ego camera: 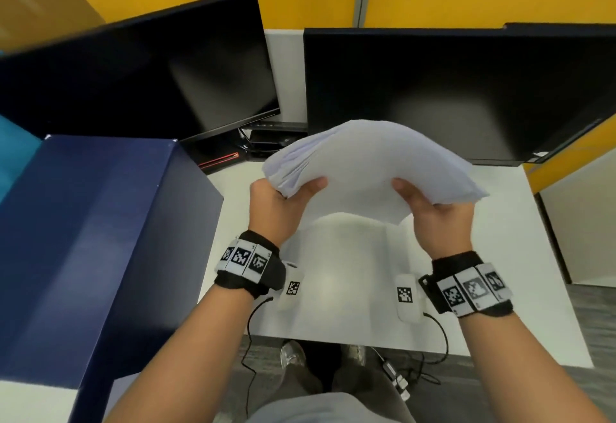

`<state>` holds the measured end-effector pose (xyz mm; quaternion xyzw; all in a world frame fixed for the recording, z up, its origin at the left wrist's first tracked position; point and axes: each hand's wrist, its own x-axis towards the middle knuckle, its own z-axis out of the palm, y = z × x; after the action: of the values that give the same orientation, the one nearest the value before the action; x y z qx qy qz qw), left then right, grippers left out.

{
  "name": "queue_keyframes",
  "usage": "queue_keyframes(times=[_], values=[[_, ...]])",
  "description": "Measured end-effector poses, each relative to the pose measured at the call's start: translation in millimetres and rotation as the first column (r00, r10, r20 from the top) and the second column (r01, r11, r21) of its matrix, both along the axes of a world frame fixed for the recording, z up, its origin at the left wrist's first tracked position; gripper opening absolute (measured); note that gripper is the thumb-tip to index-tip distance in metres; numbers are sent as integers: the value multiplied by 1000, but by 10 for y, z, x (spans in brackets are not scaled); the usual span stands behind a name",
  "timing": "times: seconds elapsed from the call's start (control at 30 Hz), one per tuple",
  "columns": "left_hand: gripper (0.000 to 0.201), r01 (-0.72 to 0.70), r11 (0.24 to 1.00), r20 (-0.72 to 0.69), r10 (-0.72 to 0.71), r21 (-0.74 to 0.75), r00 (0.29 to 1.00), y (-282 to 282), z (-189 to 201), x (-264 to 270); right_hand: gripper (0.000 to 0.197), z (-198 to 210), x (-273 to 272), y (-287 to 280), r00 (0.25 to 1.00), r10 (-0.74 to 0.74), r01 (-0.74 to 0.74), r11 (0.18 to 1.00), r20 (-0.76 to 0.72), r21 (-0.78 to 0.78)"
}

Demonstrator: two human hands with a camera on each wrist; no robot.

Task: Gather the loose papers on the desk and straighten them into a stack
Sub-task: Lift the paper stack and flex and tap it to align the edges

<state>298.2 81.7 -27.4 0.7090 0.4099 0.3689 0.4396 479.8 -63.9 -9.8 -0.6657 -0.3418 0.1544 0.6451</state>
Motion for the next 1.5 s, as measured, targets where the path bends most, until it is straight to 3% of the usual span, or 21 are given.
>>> queue_keyframes(times=[0.07, 0.17, 0.23, 0.33, 0.4, 0.47, 0.53, 0.6, 0.73, 0.83, 0.93, 1.03, 1.17, 1.23, 1.3, 1.33, 1.4, 1.5], values=[[39, 54, 999, -6, -54, 4, 999, -34, -15, -41, 38, -26, 42, -84, 1000, 12, -12, 1000, -1, -22], [42, 93, 982, -32, -99, -167, 995, -51, -242, -90, 43, -227, 54, -181, 993, 61, -73, 989, -99, -129], [44, 91, 976, -96, -112, -197, 989, -79, -318, -67, 44, -333, 24, -184, 992, 51, -73, 978, -114, -195], [32, 16, 989, -81, -28, -150, 996, -63, -230, -22, 38, -269, -42, -149, 991, -22, 2, 989, -133, -146], [25, 2, 999, -53, -4, -37, 999, -55, -117, -27, 37, -222, -16, -180, 996, -39, 33, 997, -83, -76], [32, 49, 995, -61, -44, 92, 997, -84, -71, -59, 37, -164, 16, -221, 999, -35, 33, 998, -38, -59], [35, 83, 996, -58, -80, 34, 995, -117, -127, -53, 37, -195, 39, -230, 1000, 15, -17, 990, -11, -137], [39, 93, 994, -28, -95, -53, 995, -169, -225, -17, 37, -250, 22, -230, 997, 19, -36, 975, -81, -217], [58, 62, 993, 77, -54, -105, 996, -258, -137, 29, 33, -193, -48, -231, 979, -60, 45, 996, -197, -82], [43, -11, 978, 313, 78, -210, 947, -368, 27, 96, 15, -82, -97, -158, 965, -128, 125, 992, -228, -29], [18, -171, 959, 266, 230, -227, 936, -372, 123, 196, 13, -18, -73, -55, 944, -244, 233, 970, -220, -73], [10, -97, 965, 308, 172, -244, 936, -309, 168, 231, 12, -14, -21, -12, 955, -214, 210, 977, -207, -41], [17, -62, 990, 203, 87, -129, 975, -235, 190, 216, 19, -2, 48, -46, 970, -194, 192, 981, -145, -24], [50, 142, 975, 280, -90, -170, 956, -137, 96, 117, 40, -110, 167, -146, 991, -19, 18, 1000, -136, -14], [80, 244, 946, 156, -214, -214, 964, -6, -105, 37, 61, -302, 271, -224, 977, 123, -142, 984, -174, -103], [80, 222, 948, 29, -221, -226, 975, 31, -212, 28, 59, -405, 280, -230, 969, 127, -165, 970, -211, -177], [56, 150, 961, -169, -192, -232, 967, 41, -341, 97, 40, -547, 216, -169, 965, 61, -135, 950, -255, -281], [26, 29, 963, -161, -75, -269, 984, 26, -303, 266, 24, -549, 152, -11, 958, -56, -25, 961, -282, -276]])
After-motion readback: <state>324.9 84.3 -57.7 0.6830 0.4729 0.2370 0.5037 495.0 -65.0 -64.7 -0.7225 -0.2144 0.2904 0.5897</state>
